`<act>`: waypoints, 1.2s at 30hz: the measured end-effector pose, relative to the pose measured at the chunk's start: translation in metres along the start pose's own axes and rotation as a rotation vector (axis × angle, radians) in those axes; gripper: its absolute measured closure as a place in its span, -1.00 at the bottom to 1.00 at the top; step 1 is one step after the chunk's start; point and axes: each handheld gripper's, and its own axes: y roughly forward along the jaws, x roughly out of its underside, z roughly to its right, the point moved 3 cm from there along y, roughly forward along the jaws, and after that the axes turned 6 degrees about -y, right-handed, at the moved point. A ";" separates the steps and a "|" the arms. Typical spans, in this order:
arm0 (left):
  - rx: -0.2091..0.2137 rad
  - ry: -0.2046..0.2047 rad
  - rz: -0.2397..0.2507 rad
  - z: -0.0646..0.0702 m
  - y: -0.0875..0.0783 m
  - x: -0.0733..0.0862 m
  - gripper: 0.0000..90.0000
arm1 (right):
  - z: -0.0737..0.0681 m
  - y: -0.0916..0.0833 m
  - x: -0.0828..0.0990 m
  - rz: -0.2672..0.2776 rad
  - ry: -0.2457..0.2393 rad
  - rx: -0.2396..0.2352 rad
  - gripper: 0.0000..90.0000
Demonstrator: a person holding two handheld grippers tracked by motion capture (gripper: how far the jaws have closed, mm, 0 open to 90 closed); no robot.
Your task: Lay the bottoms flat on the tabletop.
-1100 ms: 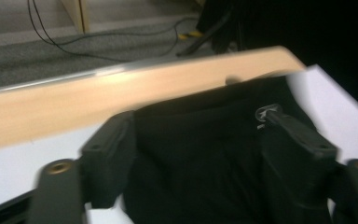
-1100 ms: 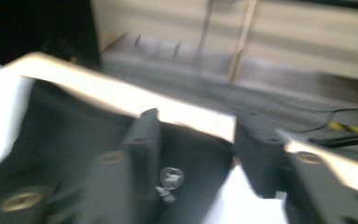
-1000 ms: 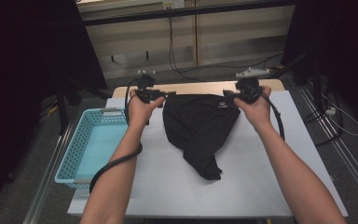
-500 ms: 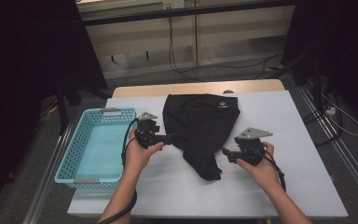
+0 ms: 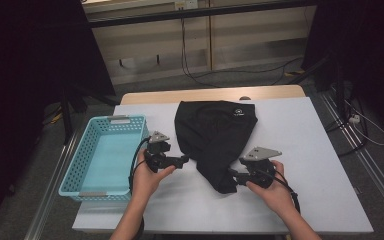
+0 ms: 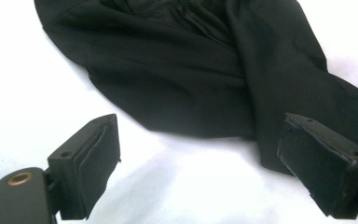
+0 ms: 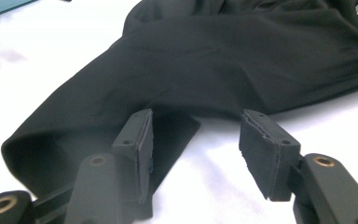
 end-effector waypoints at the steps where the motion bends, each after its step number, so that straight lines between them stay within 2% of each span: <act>1: 0.002 0.007 0.000 0.001 0.000 0.000 -0.71 | 0.001 0.001 -0.001 0.000 -0.002 0.008 0.02; 4: -0.005 0.025 -0.004 0.002 -0.001 0.001 -0.71 | 0.006 0.006 -0.003 0.008 0.014 0.026 0.02; 6: 0.005 0.018 -0.008 0.002 -0.002 0.000 -0.71 | 0.011 0.011 -0.004 0.012 -0.025 0.047 0.02; 7: 0.002 0.023 -0.004 0.003 -0.003 -0.001 -0.72 | 0.019 0.016 -0.006 -0.005 -0.012 0.068 0.01; 8: 0.000 0.026 0.000 0.003 -0.004 -0.001 -0.72 | 0.019 0.016 -0.006 -0.005 -0.012 0.068 0.01; 9: 0.006 0.027 0.000 0.003 -0.004 -0.001 -0.72 | 0.023 0.018 -0.007 0.003 0.010 0.074 0.01; 11: 0.011 0.024 0.002 0.003 -0.005 -0.001 -0.72 | 0.029 0.024 -0.008 -0.010 0.014 0.100 0.03; 12: 0.008 0.026 -0.003 0.003 -0.005 -0.001 -0.72 | 0.032 0.027 -0.008 -0.018 0.019 0.110 0.10; 13: 0.003 0.030 -0.004 0.002 -0.005 -0.001 -0.72 | 0.035 0.035 -0.008 -0.033 0.032 0.099 0.25; 15: 0.002 0.032 -0.007 0.001 -0.006 0.000 -0.72 | 0.036 0.039 -0.008 -0.044 0.035 0.105 0.28; 17: -0.003 0.035 -0.002 0.002 -0.007 0.000 -0.72 | 0.037 0.046 -0.005 -0.079 0.031 0.093 0.56; 18: -0.004 0.038 0.000 0.002 -0.007 0.000 -0.72 | 0.038 0.049 -0.004 -0.070 0.032 0.090 0.62; 20: -0.002 0.041 0.003 0.004 -0.008 -0.001 -0.72 | 0.040 0.048 -0.003 -0.070 0.017 0.070 1.00; 23: 0.000 0.040 0.010 0.005 -0.009 -0.001 -0.72 | 0.044 0.046 -0.002 -0.067 0.024 0.054 1.00; 27: 0.001 0.037 0.008 0.006 -0.009 0.000 -0.71 | 0.051 0.041 -0.002 -0.073 0.011 0.079 1.00; 29: 0.002 0.051 0.001 0.006 -0.009 0.000 -0.71 | 0.066 0.031 -0.002 -0.066 0.029 0.106 1.00; 30: 0.006 0.058 -0.007 0.006 -0.010 0.000 -0.71 | 0.066 0.031 -0.002 -0.066 0.029 0.106 1.00; 33: 0.009 0.049 0.005 0.007 -0.008 0.000 -0.71 | 0.083 0.021 0.001 -0.064 0.043 0.154 1.00; 35: 0.013 0.043 -0.002 0.007 -0.007 0.001 -0.71 | 0.094 0.017 0.005 -0.081 0.048 0.185 1.00; 36: 0.008 0.057 -0.009 0.007 -0.007 0.001 -0.71 | 0.100 0.015 0.008 -0.089 0.053 0.208 1.00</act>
